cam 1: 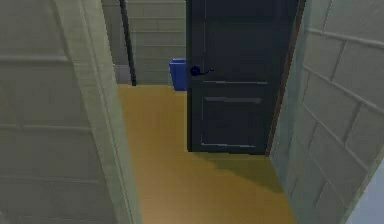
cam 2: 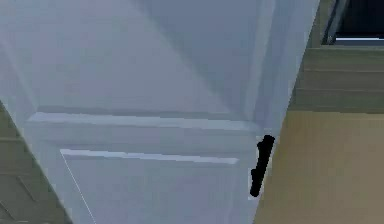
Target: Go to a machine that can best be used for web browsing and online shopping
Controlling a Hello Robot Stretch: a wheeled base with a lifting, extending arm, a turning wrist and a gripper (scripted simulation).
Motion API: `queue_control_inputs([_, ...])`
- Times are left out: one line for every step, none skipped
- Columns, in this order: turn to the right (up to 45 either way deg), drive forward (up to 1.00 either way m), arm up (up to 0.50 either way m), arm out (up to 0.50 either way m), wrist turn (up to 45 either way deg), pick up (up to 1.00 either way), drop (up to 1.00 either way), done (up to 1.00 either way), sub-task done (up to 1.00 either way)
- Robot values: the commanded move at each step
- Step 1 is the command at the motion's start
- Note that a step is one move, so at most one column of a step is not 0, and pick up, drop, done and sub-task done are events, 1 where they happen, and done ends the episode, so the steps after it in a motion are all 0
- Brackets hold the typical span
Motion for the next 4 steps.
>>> queue_control_inputs([21.0,0.0,0.0,0.0,0.0,0.0,0.0,0.0,0.0])
queue_control_inputs([0.0,0.4,0.0,0.0,0.0,0.0,0.0,0.0,0.0])
queue_control_inputs([-33.0,0.0,0.0,0.0,0.0,0.0,0.0,0.0,0.0])
queue_control_inputs([0.0,0.45,0.0,0.0,0.0,0.0,0.0,0.0,0.0])
